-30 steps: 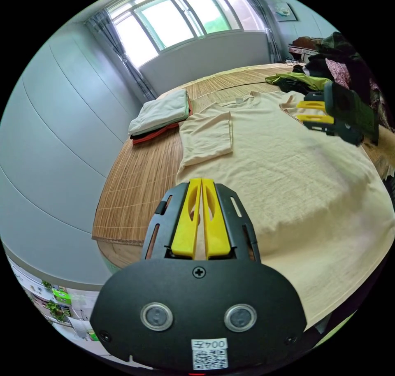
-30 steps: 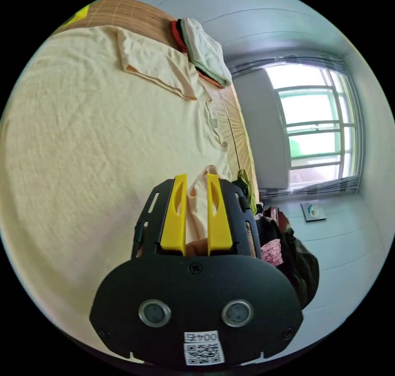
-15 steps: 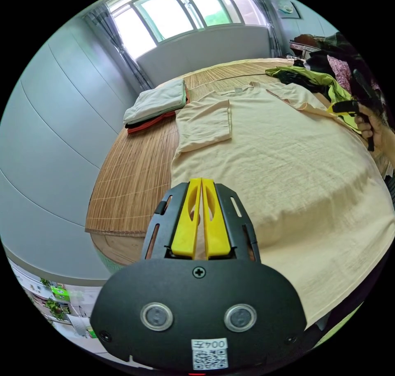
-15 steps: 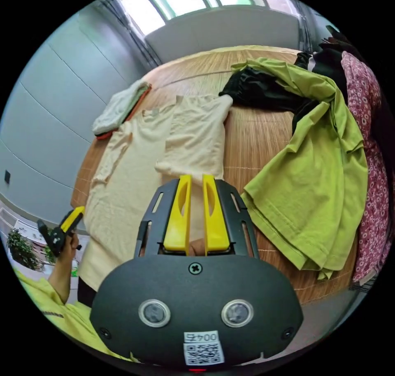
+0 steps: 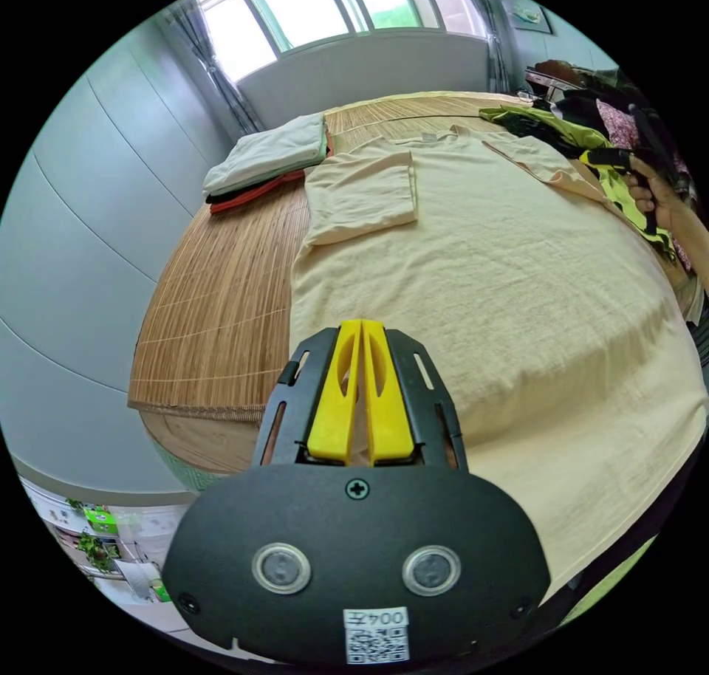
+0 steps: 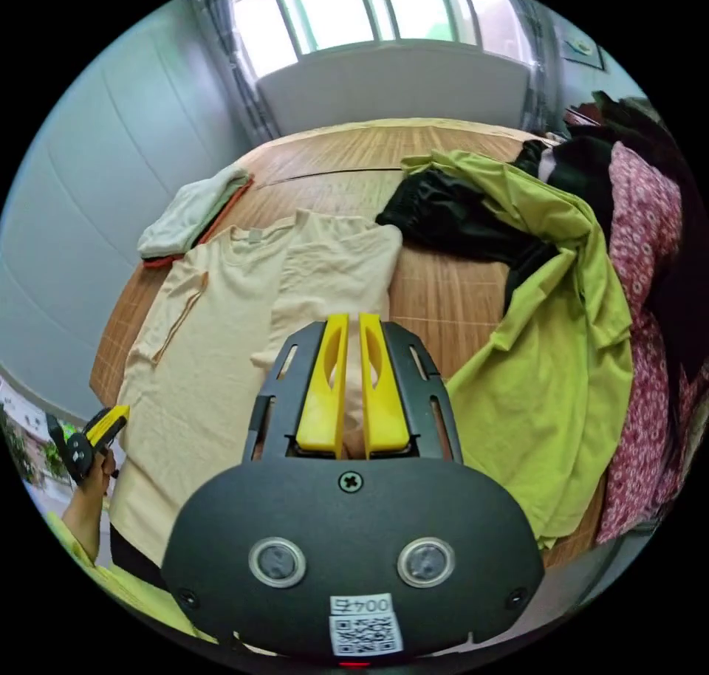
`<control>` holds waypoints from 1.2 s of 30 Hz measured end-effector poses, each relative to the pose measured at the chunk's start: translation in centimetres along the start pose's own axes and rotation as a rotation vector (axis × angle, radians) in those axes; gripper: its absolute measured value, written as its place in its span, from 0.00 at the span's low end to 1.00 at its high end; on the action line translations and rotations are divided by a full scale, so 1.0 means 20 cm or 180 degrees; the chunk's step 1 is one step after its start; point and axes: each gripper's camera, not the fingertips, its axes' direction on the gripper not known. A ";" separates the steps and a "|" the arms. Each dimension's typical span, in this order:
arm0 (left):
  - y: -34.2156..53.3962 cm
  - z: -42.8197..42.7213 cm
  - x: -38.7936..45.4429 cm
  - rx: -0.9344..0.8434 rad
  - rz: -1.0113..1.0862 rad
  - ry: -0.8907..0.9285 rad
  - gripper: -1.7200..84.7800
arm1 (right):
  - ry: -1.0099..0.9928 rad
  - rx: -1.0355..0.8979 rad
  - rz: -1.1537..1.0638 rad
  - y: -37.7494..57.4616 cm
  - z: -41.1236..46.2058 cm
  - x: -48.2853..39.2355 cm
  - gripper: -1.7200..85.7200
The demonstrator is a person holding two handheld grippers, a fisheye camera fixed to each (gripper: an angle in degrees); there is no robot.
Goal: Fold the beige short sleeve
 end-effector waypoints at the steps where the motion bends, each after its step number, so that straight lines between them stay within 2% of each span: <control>1: 0.00 0.00 0.01 0.0003 0.0028 -0.0028 0.03 | -0.0085 -0.0161 -0.0190 -0.01 0.05 -0.04 0.09; 4: 0.01 0.00 0.03 0.0031 0.0080 -0.0076 0.03 | 0.0098 -0.0669 -0.0506 0.04 0.19 -0.05 0.10; 6: 0.01 0.00 0.04 0.0057 0.0094 -0.0076 0.03 | 0.0018 -0.0508 -0.0341 0.08 0.11 0.02 0.10; 8: 0.02 0.00 0.04 0.0078 0.0079 -0.0054 0.03 | -0.0088 -0.0130 -0.0522 0.16 -0.04 0.01 0.10; 14: 0.00 0.00 0.05 0.0081 0.0058 -0.0013 0.03 | 0.0637 -0.0248 -0.1736 0.43 -0.09 -0.27 0.12; 17: 0.00 0.00 0.07 0.0078 0.0069 -0.0031 0.03 | 0.0762 -0.0259 -0.1974 0.46 -0.04 -0.37 0.13; 20: -0.01 -0.01 0.10 0.0073 0.0075 -0.0051 0.02 | 0.1130 -0.0082 -0.1934 0.45 -0.02 -0.39 0.06; 23: -0.02 -0.02 0.12 0.0074 0.0070 -0.0064 0.02 | 0.1105 -0.0130 -0.1678 0.45 -0.05 -0.28 0.03; 26: -0.03 -0.03 0.15 0.0092 0.0085 -0.0093 0.02 | 0.0934 -0.0256 -0.1392 0.48 -0.07 -0.14 0.04; 28: -0.04 -0.04 0.18 0.0094 0.0113 -0.0136 0.03 | 0.0798 -0.0388 -0.1493 0.52 -0.07 -0.13 0.08; 31: -0.05 -0.05 0.20 0.0097 0.0086 -0.0107 0.03 | 0.0761 -0.0291 -0.1621 0.55 -0.16 -0.16 0.11; 33: -0.06 -0.05 0.22 0.0109 0.0070 -0.0087 0.03 | 0.0689 -0.0087 -0.1400 0.52 -0.23 -0.13 0.12; 36: -0.09 -0.07 0.26 0.0071 0.0095 -0.0113 0.03 | 0.0529 -0.0154 -0.1275 0.47 -0.21 -0.11 0.13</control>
